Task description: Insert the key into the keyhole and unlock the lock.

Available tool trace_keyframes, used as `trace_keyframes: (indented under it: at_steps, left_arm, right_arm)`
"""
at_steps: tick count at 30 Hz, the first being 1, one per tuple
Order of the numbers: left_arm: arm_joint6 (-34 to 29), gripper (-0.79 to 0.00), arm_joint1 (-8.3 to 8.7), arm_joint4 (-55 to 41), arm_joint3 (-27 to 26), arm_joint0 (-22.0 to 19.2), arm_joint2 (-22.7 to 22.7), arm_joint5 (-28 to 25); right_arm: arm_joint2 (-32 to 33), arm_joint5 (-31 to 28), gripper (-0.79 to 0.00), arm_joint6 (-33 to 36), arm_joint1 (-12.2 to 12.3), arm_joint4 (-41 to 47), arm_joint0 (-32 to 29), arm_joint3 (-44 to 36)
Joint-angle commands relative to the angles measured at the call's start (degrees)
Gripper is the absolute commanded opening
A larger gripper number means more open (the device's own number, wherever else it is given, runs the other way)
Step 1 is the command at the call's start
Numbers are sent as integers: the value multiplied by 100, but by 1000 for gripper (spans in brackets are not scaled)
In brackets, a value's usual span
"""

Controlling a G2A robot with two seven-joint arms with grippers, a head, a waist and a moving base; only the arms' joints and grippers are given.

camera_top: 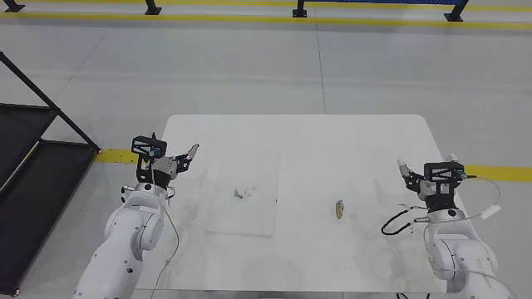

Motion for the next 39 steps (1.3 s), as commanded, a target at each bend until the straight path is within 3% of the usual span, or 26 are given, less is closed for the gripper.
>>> trace_keyframes:
  at_steps: [1, 9, 14, 23, 28, 33, 39]
  left_arm:
    - [0, -1, 0, 0, 0, 0, 0, 0]
    - [0, 0, 0, 0, 0, 0, 0, 0]
    - [-538, 0, -24, -384, -261, -69, 109, -182]
    - [-2817, 0, -33, -1400, -1246, -376, 167, -273]
    - [-4116, 0, -25, -2071, -1656, -792, 323, -390]
    - [-5336, 0, -15, -2728, -1633, -1287, 531, -315]
    - [-6908, 0, -26, -3126, -1248, -2106, 988, 466]
  right_arm:
    - [0, 0, -1, 0, 0, 0, 0, 0]
    - [0, 0, 0, 0, 0, 0, 0, 0]
    - [0, 0, 0, 0, 0, 0, 0, 0]
    - [0, 0, 0, 0, 0, 0, 0, 0]
    - [0, 0, 0, 0, 0, 0, 0, 0]
    - [0, 0, 0, 0, 0, 0, 0, 0]
    - [0, 0, 0, 0, 0, 0, 0, 0]
